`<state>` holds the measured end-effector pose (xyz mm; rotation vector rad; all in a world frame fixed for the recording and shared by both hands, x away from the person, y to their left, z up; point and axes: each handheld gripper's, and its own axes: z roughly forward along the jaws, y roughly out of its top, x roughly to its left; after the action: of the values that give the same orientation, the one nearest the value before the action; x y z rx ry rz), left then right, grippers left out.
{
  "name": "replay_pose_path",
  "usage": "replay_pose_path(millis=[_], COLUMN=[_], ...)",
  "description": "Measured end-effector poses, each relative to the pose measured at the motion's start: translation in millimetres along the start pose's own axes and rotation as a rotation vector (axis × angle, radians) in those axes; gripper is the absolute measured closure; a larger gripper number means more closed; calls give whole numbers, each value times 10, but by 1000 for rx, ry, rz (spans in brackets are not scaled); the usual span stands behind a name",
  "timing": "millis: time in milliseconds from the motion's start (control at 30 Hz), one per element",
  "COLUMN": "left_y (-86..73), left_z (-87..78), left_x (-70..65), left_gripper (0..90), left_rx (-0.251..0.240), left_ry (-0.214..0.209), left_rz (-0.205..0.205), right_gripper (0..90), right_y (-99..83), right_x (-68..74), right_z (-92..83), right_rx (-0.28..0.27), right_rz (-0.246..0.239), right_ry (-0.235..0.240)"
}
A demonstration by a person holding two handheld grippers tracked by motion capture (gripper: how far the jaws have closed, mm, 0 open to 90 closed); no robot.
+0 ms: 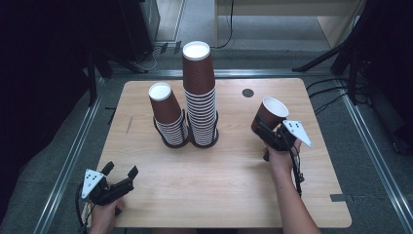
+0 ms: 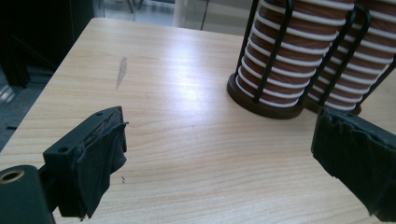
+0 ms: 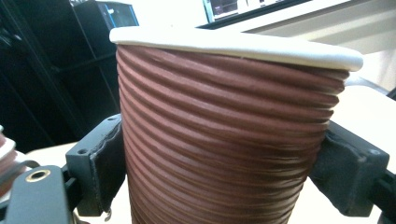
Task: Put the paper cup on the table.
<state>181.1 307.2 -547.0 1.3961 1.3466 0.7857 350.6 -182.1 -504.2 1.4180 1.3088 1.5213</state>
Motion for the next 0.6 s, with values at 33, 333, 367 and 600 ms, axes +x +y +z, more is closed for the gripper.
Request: replay_pose_path(millis=[33, 333, 367, 600], left_y=[-4, -17, -18, -21], left_z=[1, 10, 10, 11], left_x=[-8, -23, -21, -27], left_gripper=[37, 38, 38, 39], left_rx=[4, 31, 29, 27], left_ry=[0, -12, -15, -24], left_rz=[12, 25, 23, 25], right_gripper=[139, 136, 136, 134], right_y=[-17, -97, -96, -145], right_x=[-12, -75, -80, -120], right_z=[15, 77, 80, 136], right_rx=[-2, -8, -14, -16], right_rz=[-14, -198, -195, -200], right_ry=[-7, -75, -82, -41])
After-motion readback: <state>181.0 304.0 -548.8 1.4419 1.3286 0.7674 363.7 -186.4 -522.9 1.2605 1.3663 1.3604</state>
